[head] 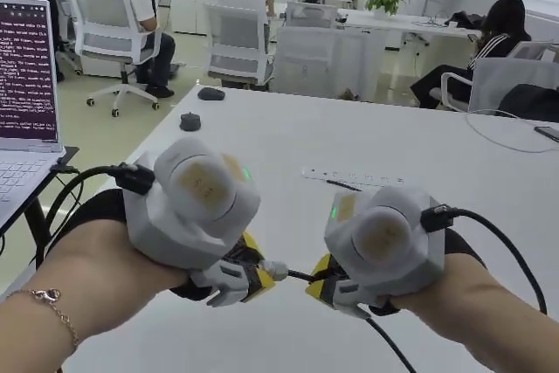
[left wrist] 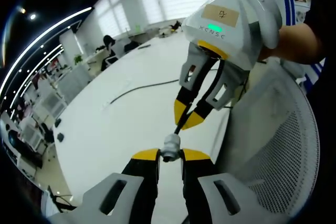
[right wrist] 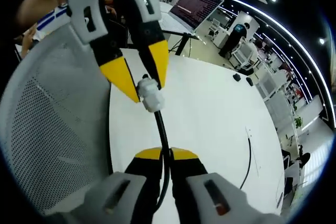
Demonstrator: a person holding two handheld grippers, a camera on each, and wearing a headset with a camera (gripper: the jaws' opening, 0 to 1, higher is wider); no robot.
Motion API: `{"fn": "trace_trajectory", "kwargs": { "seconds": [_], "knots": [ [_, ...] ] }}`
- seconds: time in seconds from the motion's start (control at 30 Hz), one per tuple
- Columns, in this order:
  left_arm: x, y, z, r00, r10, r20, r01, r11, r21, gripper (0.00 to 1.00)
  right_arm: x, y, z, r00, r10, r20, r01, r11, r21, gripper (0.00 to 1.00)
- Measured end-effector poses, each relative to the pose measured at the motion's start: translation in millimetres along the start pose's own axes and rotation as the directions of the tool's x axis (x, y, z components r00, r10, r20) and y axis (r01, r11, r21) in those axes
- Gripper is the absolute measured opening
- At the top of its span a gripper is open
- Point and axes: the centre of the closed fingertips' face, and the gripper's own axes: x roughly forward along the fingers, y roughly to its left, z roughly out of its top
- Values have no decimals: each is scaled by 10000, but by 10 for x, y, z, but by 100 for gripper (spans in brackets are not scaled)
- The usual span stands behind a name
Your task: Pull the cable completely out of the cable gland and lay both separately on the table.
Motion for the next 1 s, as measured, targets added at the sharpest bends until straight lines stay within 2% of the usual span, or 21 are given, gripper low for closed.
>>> {"fn": "trace_trajectory", "kwargs": {
  "seconds": [0.1,0.3,0.43,0.5,0.6,0.7,0.77,0.8,0.83,0.87,0.9,0.97,1.0],
  "knots": [
    [0,15,19,10000,36,55,-36,10000,1,16,-13,-31,-104,9995,-97,-295,99,9999,69,3],
    [-41,84,29,9996,244,129,-244,9997,-24,16,-68,-125,-202,9988,-285,-409,300,9989,356,3],
    [-110,178,-25,9986,515,145,-512,9984,-233,16,-96,-335,-366,9964,-545,-643,587,9961,652,3],
    [-127,183,-51,9984,548,110,-545,9982,-251,16,-99,-500,-436,9959,-588,-693,663,9916,1114,3],
    [-128,166,-88,9987,503,20,-502,9983,-290,16,-62,-845,-436,9955,-897,-305,933,9839,1527,3],
    [-118,144,-109,9990,448,32,-446,9982,-412,16,28,-1309,-469,9905,-1369,-99,1354,9627,2344,3],
    [-106,123,-126,9992,402,13,-401,9981,-462,16,102,-1538,-495,9875,-1577,-41,1531,9517,2661,3],
    [-89,104,-149,9993,365,-40,-367,9982,-478,17,168,-1696,-532,9856,-1689,-90,1644,9442,2855,3],
    [-79,93,-165,9994,335,-79,-339,9983,-482,17,217,-1789,-552,9849,-1728,-63,1668,9400,2977,3],
    [-65,77,-191,9995,271,-144,-278,9983,-511,17,291,-1931,-603,9830,-1830,-133,1772,9275,3291,3],
    [-56,67,-206,9995,243,-182,-253,9982,-544,17,341,-2014,-642,9820,-1875,-214,1832,9200,3464,3],
    [-40,40,-232,9995,167,-256,-182,9981,-594,17,432,-2150,-714,9808,-1913,-383,1922,9142,3568,3],
    [-30,10,-251,9996,43,-282,-62,9976,-687,17,481,-2262,-805,9772,-1990,-742,2122,9007,3791,4]
  ]
}}
